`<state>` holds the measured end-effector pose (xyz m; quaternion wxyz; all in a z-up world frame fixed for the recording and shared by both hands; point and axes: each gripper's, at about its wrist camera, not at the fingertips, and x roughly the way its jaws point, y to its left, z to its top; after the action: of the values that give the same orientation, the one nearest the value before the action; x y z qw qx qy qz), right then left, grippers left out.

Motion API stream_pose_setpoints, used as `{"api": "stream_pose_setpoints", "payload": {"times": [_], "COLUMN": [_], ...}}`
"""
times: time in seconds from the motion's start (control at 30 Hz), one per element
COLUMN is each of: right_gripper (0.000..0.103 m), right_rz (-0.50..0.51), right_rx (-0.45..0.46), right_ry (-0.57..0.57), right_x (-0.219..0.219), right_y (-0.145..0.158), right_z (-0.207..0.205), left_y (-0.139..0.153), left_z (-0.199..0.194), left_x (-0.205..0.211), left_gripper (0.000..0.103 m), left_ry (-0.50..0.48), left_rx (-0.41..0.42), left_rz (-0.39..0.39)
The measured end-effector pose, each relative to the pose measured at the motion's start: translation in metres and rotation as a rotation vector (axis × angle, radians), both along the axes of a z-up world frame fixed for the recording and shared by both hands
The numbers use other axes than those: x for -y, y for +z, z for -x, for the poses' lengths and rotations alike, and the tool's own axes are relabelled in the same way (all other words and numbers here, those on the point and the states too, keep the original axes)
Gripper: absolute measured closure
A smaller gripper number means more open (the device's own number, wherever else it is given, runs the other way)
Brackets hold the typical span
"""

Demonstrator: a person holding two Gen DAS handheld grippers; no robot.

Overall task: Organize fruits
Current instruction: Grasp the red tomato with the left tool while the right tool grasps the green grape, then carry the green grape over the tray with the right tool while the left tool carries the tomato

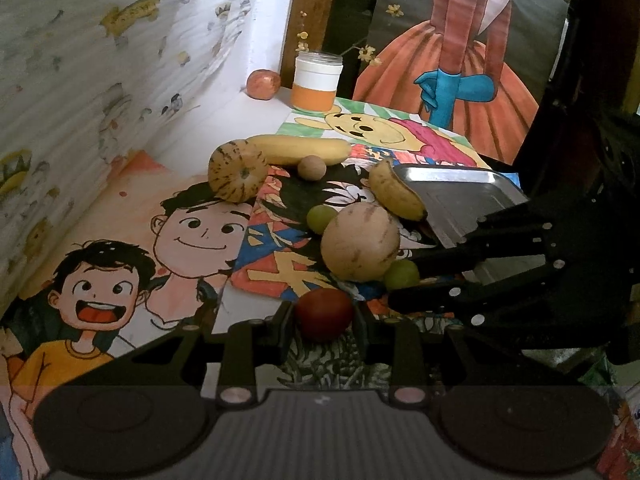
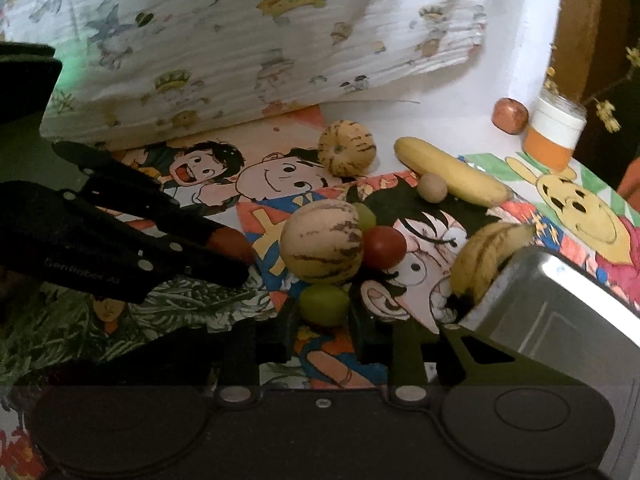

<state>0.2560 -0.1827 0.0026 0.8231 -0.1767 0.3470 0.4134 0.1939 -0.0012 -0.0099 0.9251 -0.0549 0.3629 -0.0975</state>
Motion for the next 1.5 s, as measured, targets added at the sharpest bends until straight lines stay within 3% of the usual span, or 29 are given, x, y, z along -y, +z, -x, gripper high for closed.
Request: {"api": "stream_pose_setpoints", "payload": {"times": [0.6, 1.03, 1.27, 1.5], "right_gripper": [0.074, 0.074, 0.074, 0.074], "right_rz": [-0.122, -0.214, -0.251, -0.243], "right_rx": [-0.066, -0.037, 0.030, 0.093], "right_ry": [-0.121, -0.232, -0.361, -0.505], "right_x": [0.028, 0.059, 0.089, 0.122], "right_y": [0.000, 0.008, 0.024, 0.035], "right_z": [0.032, 0.060, 0.060, 0.032], "left_y": [0.003, 0.008, 0.025, 0.039], "left_z": [0.016, 0.024, 0.000, -0.044], "left_x": [0.007, 0.023, 0.047, 0.085], "left_gripper": [0.069, 0.068, 0.069, 0.069], "left_ry": [0.018, 0.014, -0.006, -0.065], "left_rx": [-0.005, -0.009, 0.024, 0.065], "left_rz": [-0.002, 0.029, 0.061, 0.066]}}
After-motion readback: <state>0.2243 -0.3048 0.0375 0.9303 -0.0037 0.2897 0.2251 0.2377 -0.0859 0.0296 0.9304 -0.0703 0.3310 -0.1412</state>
